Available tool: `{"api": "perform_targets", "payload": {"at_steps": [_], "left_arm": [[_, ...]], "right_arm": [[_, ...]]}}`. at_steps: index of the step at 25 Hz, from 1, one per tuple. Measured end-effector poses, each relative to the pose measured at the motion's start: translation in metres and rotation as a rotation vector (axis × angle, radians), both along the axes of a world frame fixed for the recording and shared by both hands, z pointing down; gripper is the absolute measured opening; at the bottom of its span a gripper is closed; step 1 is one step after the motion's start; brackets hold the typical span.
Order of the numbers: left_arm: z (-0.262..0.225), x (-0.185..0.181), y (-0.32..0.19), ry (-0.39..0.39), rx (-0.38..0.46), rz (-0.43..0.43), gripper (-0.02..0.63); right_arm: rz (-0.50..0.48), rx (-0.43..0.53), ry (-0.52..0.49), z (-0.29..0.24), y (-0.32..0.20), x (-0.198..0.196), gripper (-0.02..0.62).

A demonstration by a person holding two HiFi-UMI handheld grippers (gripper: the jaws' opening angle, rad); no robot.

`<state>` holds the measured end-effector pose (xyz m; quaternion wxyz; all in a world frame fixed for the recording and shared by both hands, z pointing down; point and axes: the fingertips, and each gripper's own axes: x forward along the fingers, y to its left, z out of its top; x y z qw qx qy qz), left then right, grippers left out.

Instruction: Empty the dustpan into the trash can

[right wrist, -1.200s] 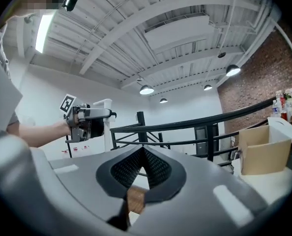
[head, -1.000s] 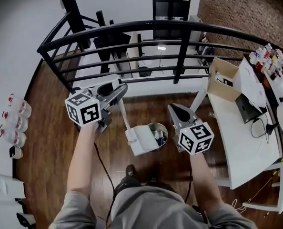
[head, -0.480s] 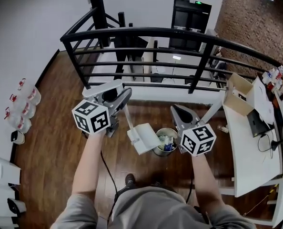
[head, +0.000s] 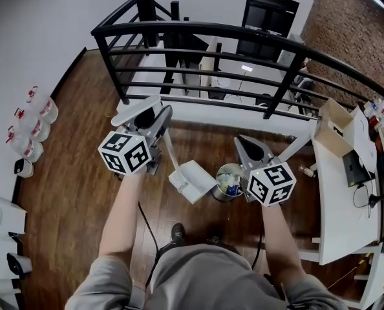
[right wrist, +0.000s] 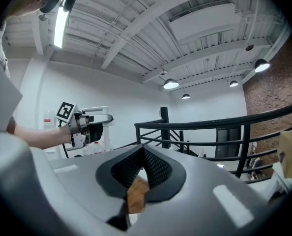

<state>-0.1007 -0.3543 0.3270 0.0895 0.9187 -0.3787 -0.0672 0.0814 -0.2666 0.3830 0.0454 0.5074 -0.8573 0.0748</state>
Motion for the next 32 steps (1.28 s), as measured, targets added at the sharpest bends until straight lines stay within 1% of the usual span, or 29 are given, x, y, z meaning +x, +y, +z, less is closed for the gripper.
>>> {"api": "perform_targets", "payload": {"at_steps": [3,6,10,14,21,26,32], "left_arm": [[-0.007,-0.008,0.002,0.006,0.005,0.002,0.129],[-0.015,-0.018,0.001,-0.003,0.027,-0.018,0.123],[-0.002,-0.029,-0.003,-0.032,0.031,-0.062,0.123],[0.034,-0.041,-0.010,-0.063,0.027,-0.117,0.123],[0.106,-0.059,-0.022,-0.096,0.020,-0.149,0.124],[0.160,-0.075,-0.037,-0.094,-0.024,-0.209,0.126],[0.212,-0.081,-0.053,-0.099,-0.064,-0.250,0.124]], "right_arm": [[-0.013,0.003,0.000,-0.003,-0.005,-0.013,-0.002],[-0.025,0.007,0.001,-0.006,-0.009,-0.024,-0.002],[-0.037,-0.004,0.005,-0.001,-0.011,-0.033,-0.002],[-0.046,-0.024,0.013,0.006,-0.012,-0.044,-0.002],[-0.058,-0.083,0.030,0.032,-0.016,-0.060,-0.002],[-0.078,-0.132,0.038,0.058,-0.023,-0.070,-0.002],[-0.097,-0.185,0.020,0.092,-0.029,-0.080,-0.002]]}}
